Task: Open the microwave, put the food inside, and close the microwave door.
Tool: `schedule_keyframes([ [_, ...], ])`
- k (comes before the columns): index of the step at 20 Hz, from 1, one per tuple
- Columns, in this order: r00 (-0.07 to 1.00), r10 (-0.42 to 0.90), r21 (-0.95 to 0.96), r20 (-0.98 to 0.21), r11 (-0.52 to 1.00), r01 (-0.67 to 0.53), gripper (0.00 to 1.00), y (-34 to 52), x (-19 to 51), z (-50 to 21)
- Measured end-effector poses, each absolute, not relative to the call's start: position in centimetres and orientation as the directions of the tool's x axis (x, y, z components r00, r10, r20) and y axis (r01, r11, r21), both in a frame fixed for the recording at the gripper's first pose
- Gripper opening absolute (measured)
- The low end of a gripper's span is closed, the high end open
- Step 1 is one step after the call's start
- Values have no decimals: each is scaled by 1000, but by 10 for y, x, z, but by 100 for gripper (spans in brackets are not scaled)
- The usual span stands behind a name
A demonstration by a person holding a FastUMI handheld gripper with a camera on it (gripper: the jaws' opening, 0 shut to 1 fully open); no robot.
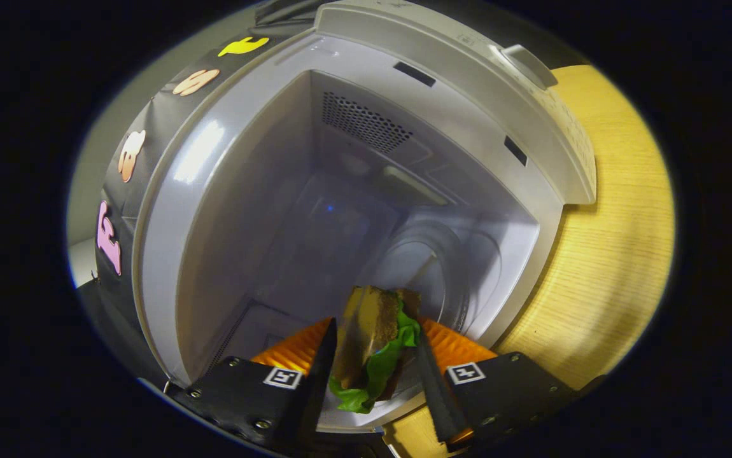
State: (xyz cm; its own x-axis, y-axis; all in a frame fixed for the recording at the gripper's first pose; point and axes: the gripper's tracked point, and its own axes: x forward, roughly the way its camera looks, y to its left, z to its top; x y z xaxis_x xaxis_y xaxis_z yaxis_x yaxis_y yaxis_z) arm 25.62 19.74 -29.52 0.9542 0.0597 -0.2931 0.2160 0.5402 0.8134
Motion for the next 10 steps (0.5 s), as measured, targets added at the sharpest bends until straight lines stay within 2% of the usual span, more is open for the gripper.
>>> schedule_keyframes([
  [2,948,30,766,-318,597,239,96,189,252,-297],
  [10,920,44,644,-390,727,239,97,180,219,-295],
])
